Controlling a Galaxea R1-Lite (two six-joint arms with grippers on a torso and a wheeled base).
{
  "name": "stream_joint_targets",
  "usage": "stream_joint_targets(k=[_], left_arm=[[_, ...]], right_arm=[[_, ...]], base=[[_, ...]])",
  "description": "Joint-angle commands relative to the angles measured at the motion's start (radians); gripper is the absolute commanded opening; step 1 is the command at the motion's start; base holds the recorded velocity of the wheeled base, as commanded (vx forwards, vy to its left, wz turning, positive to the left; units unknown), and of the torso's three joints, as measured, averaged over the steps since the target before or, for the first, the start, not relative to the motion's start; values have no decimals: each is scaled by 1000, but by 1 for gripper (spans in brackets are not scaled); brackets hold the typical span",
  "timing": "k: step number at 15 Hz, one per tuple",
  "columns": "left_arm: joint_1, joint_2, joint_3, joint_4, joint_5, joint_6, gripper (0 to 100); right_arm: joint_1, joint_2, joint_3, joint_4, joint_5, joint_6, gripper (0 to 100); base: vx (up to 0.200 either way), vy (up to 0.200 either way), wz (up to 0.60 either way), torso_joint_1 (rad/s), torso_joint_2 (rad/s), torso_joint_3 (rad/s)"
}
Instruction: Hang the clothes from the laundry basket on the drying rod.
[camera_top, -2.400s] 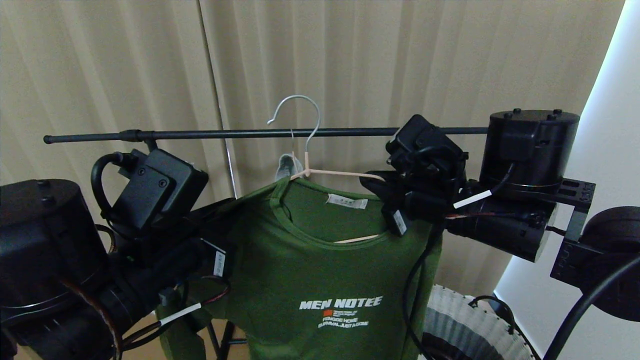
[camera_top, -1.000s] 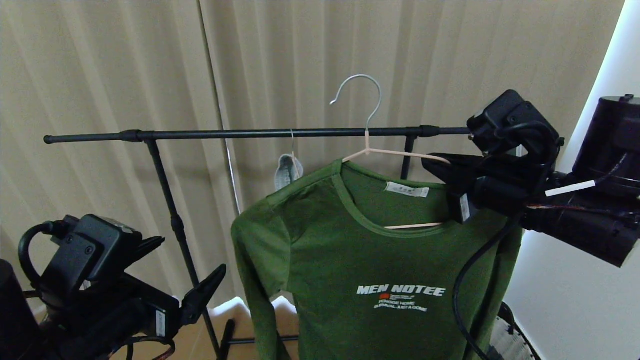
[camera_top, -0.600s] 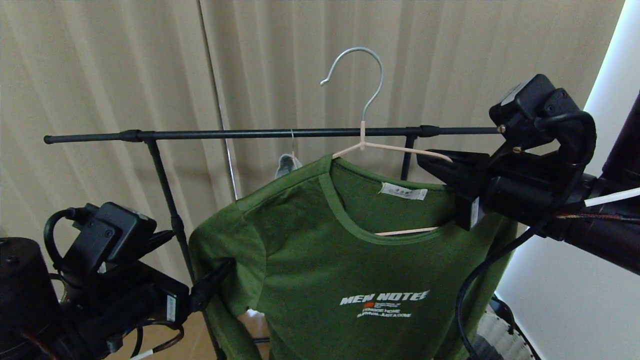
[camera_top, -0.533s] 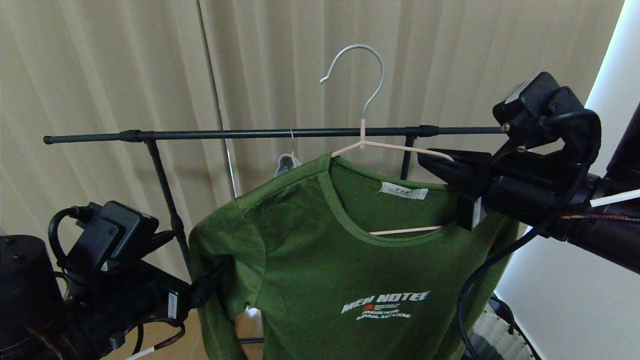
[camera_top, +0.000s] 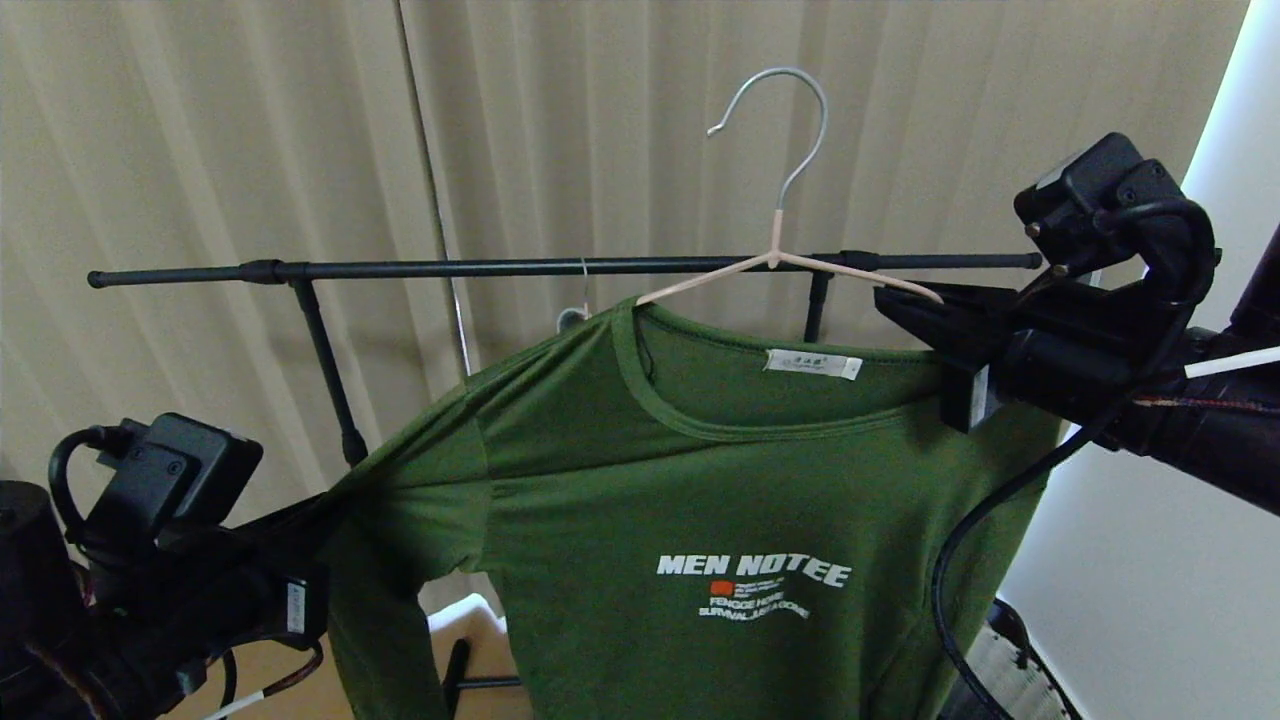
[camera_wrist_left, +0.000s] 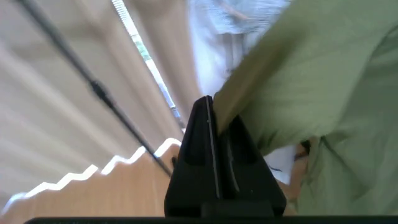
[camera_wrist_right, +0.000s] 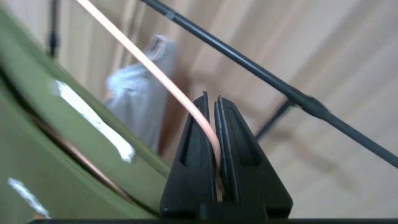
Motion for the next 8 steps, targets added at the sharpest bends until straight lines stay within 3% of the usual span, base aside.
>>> stream_joint_targets(k=[1, 3, 4, 8], left_arm=[[15, -23, 10, 0, -2, 3, 0], [12, -21, 8, 1, -2, 5, 0], [10, -21, 8, 1, -2, 5, 100], [12, -81, 24, 0, -8, -11, 100]], right_arm=[[-10, 4, 1, -1, -1, 0, 0], [-10, 8, 1, -2, -1, 0, 0], [-10, 7, 1, -2, -1, 0, 0], [-49, -7, 10, 7, -26, 6, 0]], base=[[0, 0, 0, 0, 0, 0], [0, 0, 0, 0, 0, 0], [0, 0, 0, 0, 0, 0], [0, 0, 0, 0, 0, 0]])
